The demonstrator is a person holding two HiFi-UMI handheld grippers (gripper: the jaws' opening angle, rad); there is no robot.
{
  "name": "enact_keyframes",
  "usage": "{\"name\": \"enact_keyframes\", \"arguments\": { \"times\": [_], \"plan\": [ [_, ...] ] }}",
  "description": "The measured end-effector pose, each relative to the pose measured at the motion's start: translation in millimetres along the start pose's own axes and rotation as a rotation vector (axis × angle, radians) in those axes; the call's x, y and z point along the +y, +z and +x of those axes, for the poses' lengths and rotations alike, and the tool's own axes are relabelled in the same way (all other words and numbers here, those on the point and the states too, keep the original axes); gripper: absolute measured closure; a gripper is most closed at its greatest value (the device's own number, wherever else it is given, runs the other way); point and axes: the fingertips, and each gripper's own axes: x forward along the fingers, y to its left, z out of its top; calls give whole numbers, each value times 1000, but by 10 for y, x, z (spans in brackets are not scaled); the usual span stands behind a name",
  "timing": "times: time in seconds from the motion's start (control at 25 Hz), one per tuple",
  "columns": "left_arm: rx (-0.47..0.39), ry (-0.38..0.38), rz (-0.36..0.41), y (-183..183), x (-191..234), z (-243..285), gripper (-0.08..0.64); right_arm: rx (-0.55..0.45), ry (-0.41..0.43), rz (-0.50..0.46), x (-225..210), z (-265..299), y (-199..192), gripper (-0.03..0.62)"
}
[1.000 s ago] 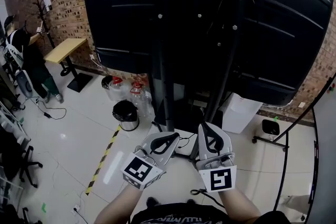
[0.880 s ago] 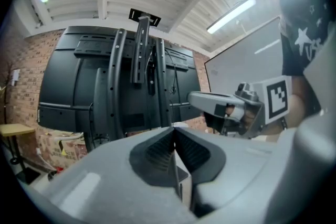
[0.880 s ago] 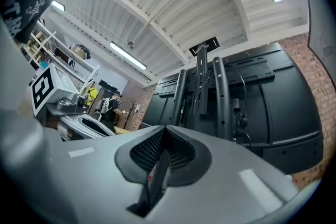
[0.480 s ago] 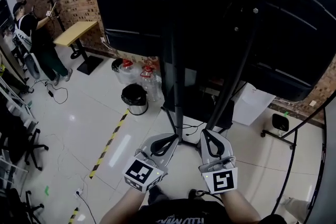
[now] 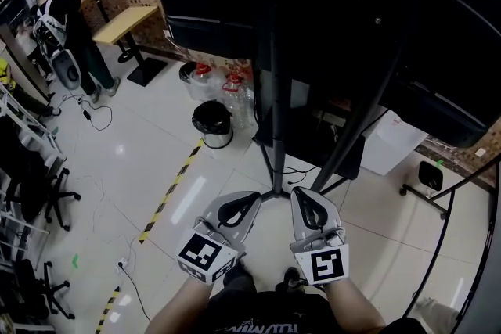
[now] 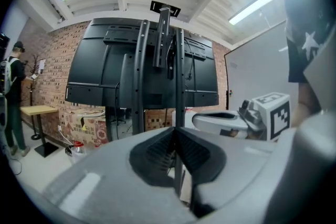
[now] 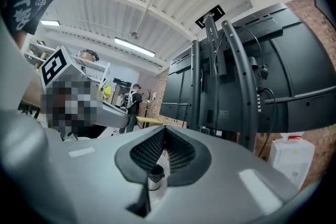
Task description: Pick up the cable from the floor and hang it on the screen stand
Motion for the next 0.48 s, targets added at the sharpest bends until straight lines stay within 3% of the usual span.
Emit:
{"name": "enact_keyframes", "arguments": {
  "times": [0.48],
  "plan": [
    [-2,21,-12,-64,105,-76,560,15,40,3,146,149,-41,584]
  ]
}}
